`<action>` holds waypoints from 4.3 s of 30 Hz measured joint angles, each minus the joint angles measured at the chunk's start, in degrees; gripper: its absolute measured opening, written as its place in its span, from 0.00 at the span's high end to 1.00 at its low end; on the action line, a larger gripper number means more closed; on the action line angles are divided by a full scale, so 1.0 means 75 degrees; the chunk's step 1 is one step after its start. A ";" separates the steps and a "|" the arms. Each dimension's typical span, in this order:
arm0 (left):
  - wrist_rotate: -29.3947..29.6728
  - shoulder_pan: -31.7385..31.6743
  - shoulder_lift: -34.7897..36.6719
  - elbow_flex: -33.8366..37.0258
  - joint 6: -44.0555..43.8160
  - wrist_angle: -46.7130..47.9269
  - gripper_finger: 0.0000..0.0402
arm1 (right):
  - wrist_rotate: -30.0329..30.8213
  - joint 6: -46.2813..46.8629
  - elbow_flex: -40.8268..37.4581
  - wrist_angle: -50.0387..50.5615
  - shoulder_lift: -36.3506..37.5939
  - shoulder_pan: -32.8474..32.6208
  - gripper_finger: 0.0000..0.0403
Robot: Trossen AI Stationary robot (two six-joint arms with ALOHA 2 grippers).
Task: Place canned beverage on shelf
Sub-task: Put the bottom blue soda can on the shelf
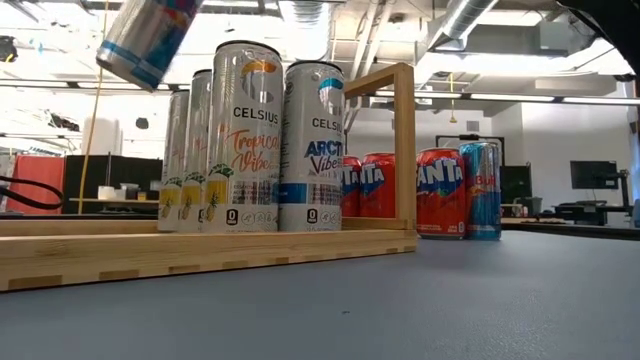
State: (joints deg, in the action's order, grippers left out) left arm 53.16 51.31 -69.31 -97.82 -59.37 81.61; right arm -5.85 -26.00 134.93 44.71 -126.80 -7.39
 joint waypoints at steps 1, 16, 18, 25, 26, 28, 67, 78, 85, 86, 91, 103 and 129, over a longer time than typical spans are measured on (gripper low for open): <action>0.0161 0.0062 0.0162 0.0339 -0.0034 -0.0257 0.22 | -0.0005 -0.0003 0.0000 -0.0016 0.0003 0.0013 0.57; 0.0371 -0.0073 0.2008 0.4788 -0.0135 -0.4288 0.22 | -0.0031 0.0000 0.0000 -0.0093 0.0017 0.0160 0.57; 0.0342 -0.0198 0.2119 0.5167 0.0302 -0.4890 0.22 | -0.0040 0.0000 0.0000 -0.0140 0.0017 0.0157 0.57; -0.0107 -0.0551 0.1969 0.5683 0.2700 -0.6491 0.22 | -0.0361 0.0121 0.0000 -0.0179 0.0017 0.0228 0.57; -0.0160 -0.0611 0.1895 0.5683 0.2939 -0.6483 0.22 | -0.0431 0.0177 0.0000 -0.0193 0.0017 0.0257 0.57; -0.0199 -0.0740 0.1801 0.5686 0.3215 -0.6455 0.22 | -0.0580 0.0300 0.0001 -0.0210 0.0017 0.0265 0.57; -0.1850 -0.2049 0.1030 0.5683 0.4044 -0.7056 0.47 | -0.0836 0.0202 0.0012 -0.0447 0.0000 0.0139 0.56; -0.0230 -0.1623 0.1018 0.5686 0.3593 -0.6784 0.47 | -0.0032 0.0571 0.0012 -0.0436 0.0587 0.0201 0.17; 0.2285 -0.0313 0.1029 0.5891 0.2375 -0.6454 0.47 | -0.0017 0.0662 0.0024 -0.0168 0.1904 0.0412 0.22; 0.2779 -0.0078 0.1030 0.6067 0.2036 -0.6480 0.47 | -0.0017 0.0714 0.0026 -0.0108 0.2119 0.0438 0.23; 0.3801 0.0682 0.1010 0.7277 -0.0039 -0.6689 0.47 | -0.0017 0.0869 0.0029 0.0071 0.2820 0.0564 0.23; 0.4214 0.0574 0.1061 0.9048 -0.1032 -0.7465 0.47 | -0.0014 0.1269 0.0008 0.0166 0.3330 0.0544 0.23; 0.0540 0.0538 0.5257 0.9478 0.5949 -0.9473 0.48 | -0.0014 0.2313 -0.0187 0.0367 0.3246 0.0536 0.23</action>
State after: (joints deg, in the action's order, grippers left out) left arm 57.21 55.35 -29.88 -26.73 -14.75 10.57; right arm -5.96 -8.65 133.53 47.46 -102.45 -3.38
